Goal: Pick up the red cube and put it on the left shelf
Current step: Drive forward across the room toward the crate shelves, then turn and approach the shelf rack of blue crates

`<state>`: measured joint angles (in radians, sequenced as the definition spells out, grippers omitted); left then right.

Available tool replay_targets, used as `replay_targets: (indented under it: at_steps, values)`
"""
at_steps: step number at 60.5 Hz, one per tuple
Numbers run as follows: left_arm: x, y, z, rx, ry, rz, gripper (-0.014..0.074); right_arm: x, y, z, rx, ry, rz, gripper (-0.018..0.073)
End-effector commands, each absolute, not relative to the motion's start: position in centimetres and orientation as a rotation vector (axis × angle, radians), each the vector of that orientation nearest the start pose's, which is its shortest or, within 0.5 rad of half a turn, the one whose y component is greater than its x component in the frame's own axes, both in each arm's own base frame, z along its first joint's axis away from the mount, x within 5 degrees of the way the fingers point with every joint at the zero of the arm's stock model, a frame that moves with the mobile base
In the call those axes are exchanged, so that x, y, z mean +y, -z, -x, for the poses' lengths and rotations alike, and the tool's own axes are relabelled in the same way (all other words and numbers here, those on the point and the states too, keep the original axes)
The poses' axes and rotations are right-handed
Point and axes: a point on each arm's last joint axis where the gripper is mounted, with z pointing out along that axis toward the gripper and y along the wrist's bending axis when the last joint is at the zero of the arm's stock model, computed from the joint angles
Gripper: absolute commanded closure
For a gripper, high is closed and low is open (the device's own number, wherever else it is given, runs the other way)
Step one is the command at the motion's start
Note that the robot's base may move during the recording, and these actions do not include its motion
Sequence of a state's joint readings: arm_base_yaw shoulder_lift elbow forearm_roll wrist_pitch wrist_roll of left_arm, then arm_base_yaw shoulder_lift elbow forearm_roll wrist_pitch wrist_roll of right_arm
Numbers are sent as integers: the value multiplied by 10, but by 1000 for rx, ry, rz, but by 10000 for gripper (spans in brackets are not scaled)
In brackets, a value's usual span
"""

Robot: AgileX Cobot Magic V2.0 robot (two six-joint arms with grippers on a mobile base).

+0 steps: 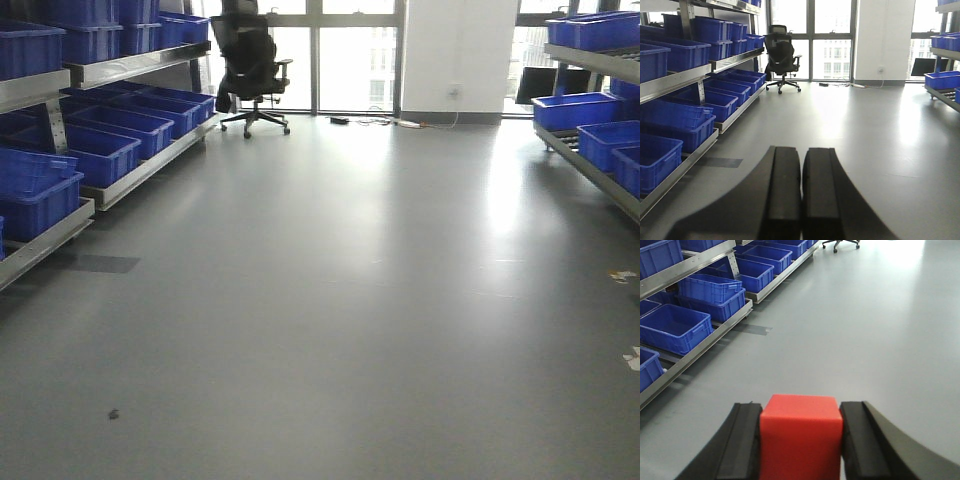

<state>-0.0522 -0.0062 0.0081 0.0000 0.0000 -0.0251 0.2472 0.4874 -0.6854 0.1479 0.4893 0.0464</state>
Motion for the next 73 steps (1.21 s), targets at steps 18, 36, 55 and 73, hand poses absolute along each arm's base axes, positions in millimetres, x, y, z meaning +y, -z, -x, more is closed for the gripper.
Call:
replay_targets:
  at_steps: [18,36,55,73]
  values:
    - [-3,-211,-55,1412,64,-20,495,28,-378,-90,1682,-361,103,529]
    - [-3,-211,-55,1412,64,-20,495,28,-378,-90,1682,-361,103,529]
    - [-3,-211,-55,1412,64,-20,495,28,-378,-90,1682,-361,103,529]
    - [-3,-211,-55,1412,64,-20,495,28,-378,-90,1682,-361,103,529]
